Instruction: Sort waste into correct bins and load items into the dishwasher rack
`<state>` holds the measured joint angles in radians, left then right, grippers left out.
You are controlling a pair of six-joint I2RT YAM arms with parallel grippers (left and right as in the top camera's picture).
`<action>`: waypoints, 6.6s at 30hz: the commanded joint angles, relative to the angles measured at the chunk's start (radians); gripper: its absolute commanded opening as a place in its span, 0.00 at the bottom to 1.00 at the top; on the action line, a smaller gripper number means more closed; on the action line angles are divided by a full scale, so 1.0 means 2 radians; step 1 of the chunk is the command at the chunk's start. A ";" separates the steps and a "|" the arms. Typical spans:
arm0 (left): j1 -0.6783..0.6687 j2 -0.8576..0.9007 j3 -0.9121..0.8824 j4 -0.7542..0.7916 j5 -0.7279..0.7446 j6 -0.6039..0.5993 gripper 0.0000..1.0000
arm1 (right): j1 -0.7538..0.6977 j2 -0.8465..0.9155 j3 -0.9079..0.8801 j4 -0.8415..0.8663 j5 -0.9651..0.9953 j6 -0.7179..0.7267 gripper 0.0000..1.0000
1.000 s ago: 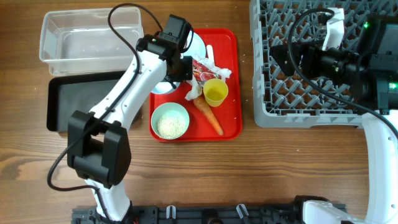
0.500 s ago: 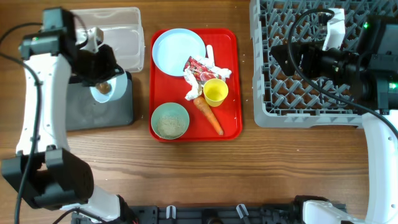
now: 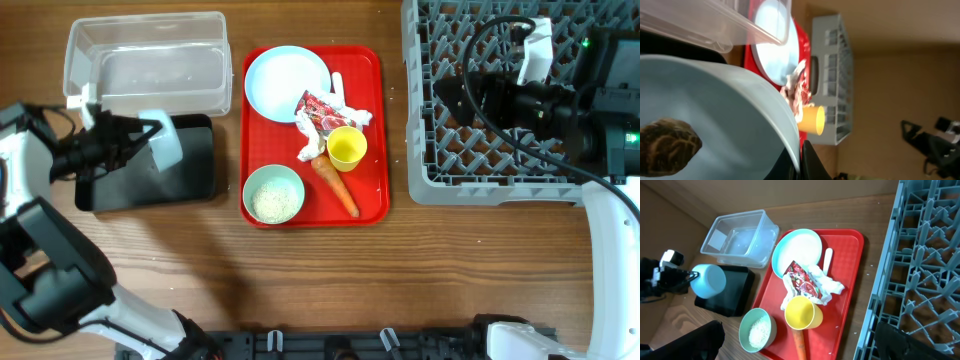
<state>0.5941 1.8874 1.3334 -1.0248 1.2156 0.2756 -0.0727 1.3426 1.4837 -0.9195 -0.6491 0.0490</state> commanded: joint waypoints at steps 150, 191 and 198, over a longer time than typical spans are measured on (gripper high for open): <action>-0.194 -0.138 0.006 -0.013 -0.290 -0.173 0.04 | 0.002 0.004 0.007 -0.032 0.055 0.043 1.00; 0.023 0.082 0.006 -0.043 0.181 -0.093 0.04 | 0.002 0.004 0.007 -0.048 0.056 0.057 1.00; 0.007 0.070 0.006 -0.089 0.181 -0.083 0.04 | 0.002 0.004 0.007 -0.044 0.056 0.053 1.00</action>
<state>0.6292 2.0480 1.3312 -1.1770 1.5440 0.0917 -0.0727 1.3426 1.4837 -1.0157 -0.5480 0.1570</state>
